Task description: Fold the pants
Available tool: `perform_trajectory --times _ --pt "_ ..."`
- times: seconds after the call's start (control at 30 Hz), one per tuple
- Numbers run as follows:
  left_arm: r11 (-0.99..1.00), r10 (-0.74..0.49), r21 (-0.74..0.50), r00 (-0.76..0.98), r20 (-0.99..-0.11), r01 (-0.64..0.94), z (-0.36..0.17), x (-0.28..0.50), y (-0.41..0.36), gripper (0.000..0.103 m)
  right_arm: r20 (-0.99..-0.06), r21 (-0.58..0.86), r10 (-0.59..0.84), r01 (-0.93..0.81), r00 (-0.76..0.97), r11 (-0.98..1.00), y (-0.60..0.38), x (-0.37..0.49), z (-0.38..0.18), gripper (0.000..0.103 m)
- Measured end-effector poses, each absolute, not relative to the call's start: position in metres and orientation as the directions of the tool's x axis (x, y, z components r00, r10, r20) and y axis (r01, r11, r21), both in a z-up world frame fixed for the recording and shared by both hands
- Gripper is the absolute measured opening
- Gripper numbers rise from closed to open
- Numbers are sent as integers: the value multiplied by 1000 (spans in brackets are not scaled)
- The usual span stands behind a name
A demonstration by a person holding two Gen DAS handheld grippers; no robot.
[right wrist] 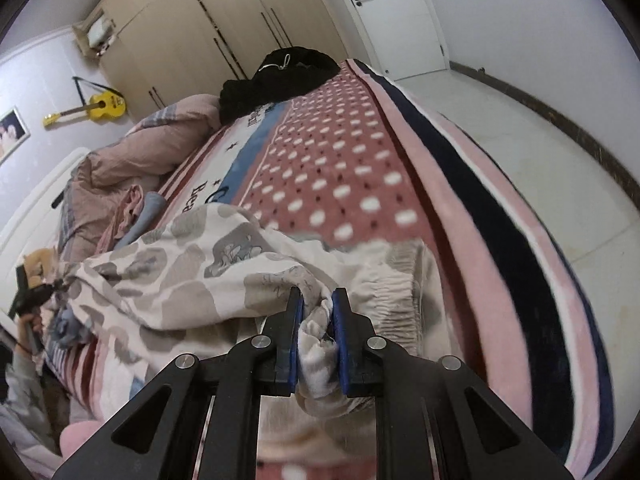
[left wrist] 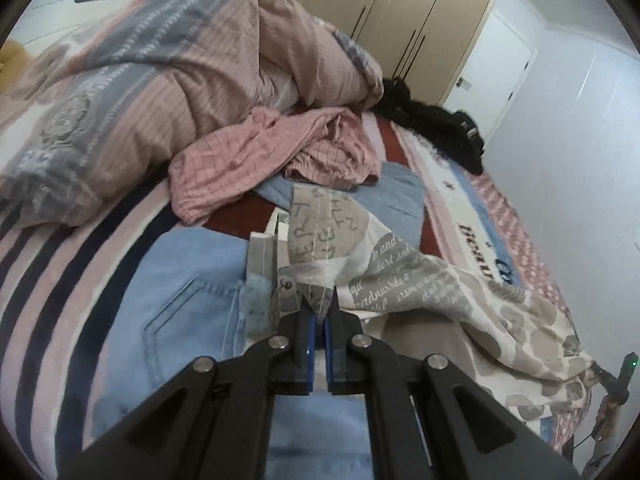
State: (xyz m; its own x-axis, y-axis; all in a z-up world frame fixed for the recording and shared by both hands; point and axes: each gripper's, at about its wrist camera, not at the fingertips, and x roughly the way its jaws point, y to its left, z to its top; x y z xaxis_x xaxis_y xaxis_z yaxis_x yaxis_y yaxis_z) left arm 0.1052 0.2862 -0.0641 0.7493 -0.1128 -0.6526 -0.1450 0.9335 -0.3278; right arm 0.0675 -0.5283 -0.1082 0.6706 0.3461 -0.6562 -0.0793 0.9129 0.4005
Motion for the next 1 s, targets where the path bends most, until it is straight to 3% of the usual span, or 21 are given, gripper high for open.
perform_trajectory --times 0.1,0.2,0.37,0.6,0.7,0.8,0.87,0.9,1.0 --pt "924 -130 -360 776 -618 -132 -51 87 291 1 -618 423 347 -74 706 903 -534 46 -104 8" --pt "951 -81 -276 752 -654 -137 -49 85 286 2 -597 425 346 -80 724 902 -538 35 -96 8" --pt "937 -100 -305 702 -705 -173 -81 87 292 3 -674 382 323 -61 664 922 -528 38 -114 9" --pt "918 -121 -364 760 -638 -159 -68 59 302 3 -622 406 301 -31 723 913 -537 15 -107 6" --pt "931 -95 -319 726 -681 -177 -77 62 300 4 -645 393 288 -16 708 919 -540 13 -109 7" --pt "947 -71 -262 674 -736 -187 -89 68 294 13 -668 385 286 -10 687 923 -537 11 -116 12" --pt "951 -44 -239 678 -734 -196 -86 65 293 46 -664 365 272 -16 696 931 -532 10 -110 19" --pt "953 -35 -233 690 -723 -196 -82 62 292 52 -664 346 262 -23 701 938 -527 9 -105 26" --pt "964 -11 -197 713 -701 -180 -63 56 288 55 -664 263 234 -71 711 962 -506 6 -88 36"
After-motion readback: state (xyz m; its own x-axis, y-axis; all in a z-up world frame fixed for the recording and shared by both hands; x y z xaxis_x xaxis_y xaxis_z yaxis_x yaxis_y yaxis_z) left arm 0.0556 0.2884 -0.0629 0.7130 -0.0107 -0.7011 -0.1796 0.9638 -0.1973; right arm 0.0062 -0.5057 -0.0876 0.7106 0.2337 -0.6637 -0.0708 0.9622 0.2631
